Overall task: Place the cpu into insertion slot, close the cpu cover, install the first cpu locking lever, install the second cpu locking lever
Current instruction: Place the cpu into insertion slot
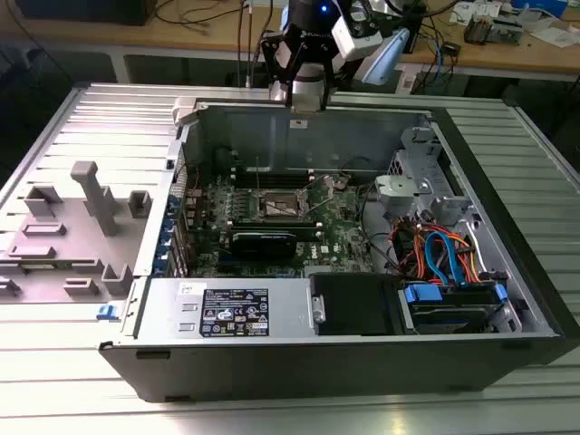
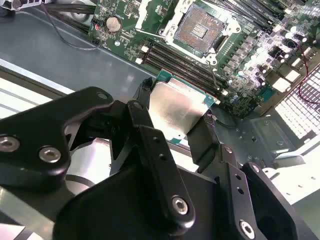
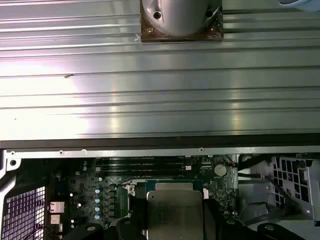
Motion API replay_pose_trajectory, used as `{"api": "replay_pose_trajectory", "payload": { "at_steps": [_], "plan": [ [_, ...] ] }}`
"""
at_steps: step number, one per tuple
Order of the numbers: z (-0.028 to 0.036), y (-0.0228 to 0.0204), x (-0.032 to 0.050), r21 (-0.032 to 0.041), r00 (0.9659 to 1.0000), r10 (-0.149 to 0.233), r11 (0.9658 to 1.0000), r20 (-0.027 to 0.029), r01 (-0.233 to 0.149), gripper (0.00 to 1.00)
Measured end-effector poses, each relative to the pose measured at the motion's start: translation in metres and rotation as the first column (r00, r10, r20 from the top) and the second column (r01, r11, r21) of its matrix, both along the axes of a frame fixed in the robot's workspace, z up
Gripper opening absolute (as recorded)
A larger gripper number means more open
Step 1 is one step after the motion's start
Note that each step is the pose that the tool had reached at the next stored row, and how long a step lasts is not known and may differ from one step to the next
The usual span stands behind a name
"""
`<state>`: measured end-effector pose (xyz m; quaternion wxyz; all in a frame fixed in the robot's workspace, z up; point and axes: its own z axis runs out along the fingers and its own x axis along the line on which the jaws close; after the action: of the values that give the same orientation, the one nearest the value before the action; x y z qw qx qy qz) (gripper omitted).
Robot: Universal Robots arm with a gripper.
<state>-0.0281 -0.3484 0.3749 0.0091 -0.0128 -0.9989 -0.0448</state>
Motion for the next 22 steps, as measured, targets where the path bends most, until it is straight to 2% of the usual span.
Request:
{"api": "replay_pose_trajectory", "payload": {
  "at_steps": [3, 8, 11, 15, 19, 22],
  "plan": [
    [-0.0001, -0.0004, -0.0001, 0.0003, 1.0000, 0.000, 1.0000, 0.0001, 0.000, 0.54],
    [-0.0005, -0.0077, -0.0002, -0.0005, 1.0000, -0.001, 1.0000, 0.0000, 0.001, 0.54],
    [-0.0011, -0.0078, -0.0001, -0.0007, 0.9992, -0.039, 0.9992, 0.0000, 0.039, 0.54],
    [-0.0027, -0.0078, -0.0009, -0.0010, 0.9952, -0.097, 0.9952, 0.0000, 0.097, 0.54],
    [-0.0038, -0.0088, -0.0070, -0.0009, 0.9949, -0.101, 0.9949, 0.0000, 0.101, 0.54],
    [-0.0055, -0.0088, -0.0070, -0.0008, 0.9913, -0.131, 0.9913, 0.0000, 0.131, 0.54]
  ]
}}
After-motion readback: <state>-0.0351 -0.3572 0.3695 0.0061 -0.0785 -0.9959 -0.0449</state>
